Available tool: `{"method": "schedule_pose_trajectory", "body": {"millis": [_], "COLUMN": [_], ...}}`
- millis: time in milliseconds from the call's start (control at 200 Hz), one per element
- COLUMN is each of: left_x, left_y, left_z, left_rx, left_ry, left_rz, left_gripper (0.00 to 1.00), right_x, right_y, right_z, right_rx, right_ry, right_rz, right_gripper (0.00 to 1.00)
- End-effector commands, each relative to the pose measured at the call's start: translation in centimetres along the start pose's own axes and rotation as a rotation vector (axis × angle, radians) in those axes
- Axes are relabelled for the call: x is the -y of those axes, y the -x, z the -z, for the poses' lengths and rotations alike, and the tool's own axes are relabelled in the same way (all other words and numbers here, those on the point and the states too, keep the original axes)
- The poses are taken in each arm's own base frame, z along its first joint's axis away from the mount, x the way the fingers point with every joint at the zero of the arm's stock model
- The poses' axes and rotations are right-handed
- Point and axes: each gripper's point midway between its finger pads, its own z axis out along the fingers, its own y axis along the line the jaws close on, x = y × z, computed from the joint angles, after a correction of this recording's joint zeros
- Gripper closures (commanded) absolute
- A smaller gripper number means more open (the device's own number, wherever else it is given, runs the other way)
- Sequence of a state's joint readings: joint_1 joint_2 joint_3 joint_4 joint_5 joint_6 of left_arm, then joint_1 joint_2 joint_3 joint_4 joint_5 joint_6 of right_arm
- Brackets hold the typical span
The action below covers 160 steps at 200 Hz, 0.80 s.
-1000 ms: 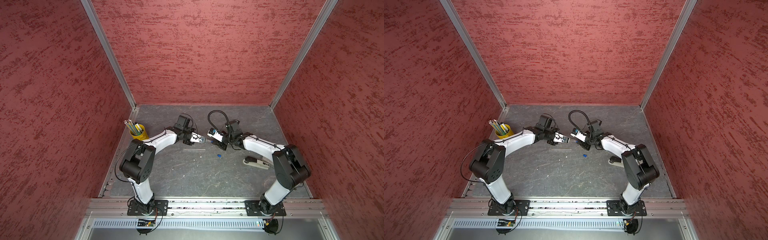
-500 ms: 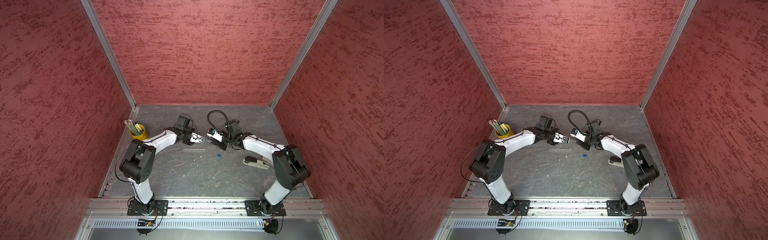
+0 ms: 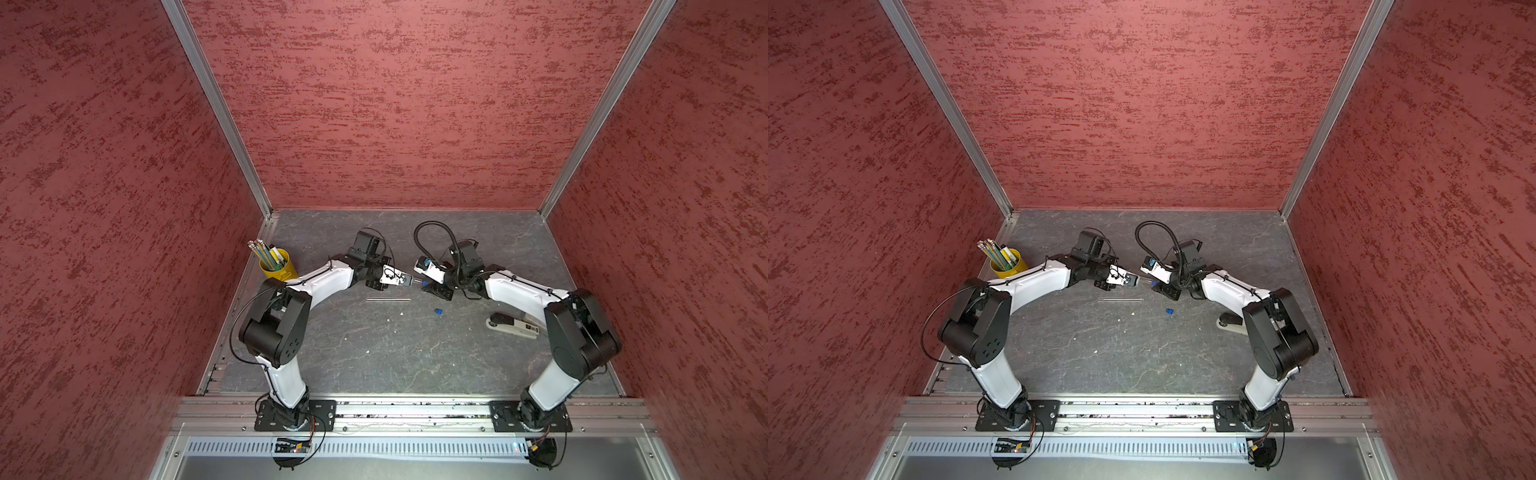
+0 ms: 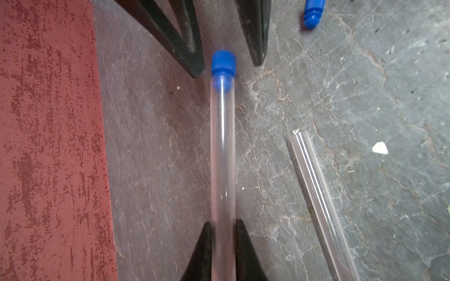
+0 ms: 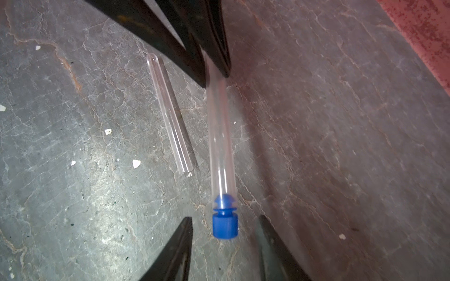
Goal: Insert stoppers into test tubes
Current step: Insert the stopper into the test tube, then place the test tube at the center of the board.
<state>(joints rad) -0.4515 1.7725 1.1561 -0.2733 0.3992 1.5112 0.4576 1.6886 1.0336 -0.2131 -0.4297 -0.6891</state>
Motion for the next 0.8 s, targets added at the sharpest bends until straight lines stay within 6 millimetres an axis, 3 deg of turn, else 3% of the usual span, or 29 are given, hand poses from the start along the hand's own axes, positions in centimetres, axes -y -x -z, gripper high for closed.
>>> {"method": "schedule_pose_trajectory", "body": {"millis": [0, 331, 796], "left_x": [0.8, 2.0, 3.4], "left_y": [-0.3, -1.7, -4.4], "left_z": [-0.3, -1.5, -3.1], "left_rx": [0.011, 0.009, 0.005], "left_ry": [-0.018, -0.064, -0.126], "left_rz": [0.031, 0.098, 0.238], "left_gripper": [0.85, 0.85, 0.85], "right_x": [0.5, 1.4, 2.5], "right_y": [0.3, -0.5, -0.6], "right_z": [0.3, 2.6, 3.3], "right_rx": [0.005, 0.033, 0.036], "right_ry": [-0.039, -0.125, -0.164], "right_rz": [0.017, -0.043, -0.049], "right_gripper": [0.49, 0.46, 0.48]}}
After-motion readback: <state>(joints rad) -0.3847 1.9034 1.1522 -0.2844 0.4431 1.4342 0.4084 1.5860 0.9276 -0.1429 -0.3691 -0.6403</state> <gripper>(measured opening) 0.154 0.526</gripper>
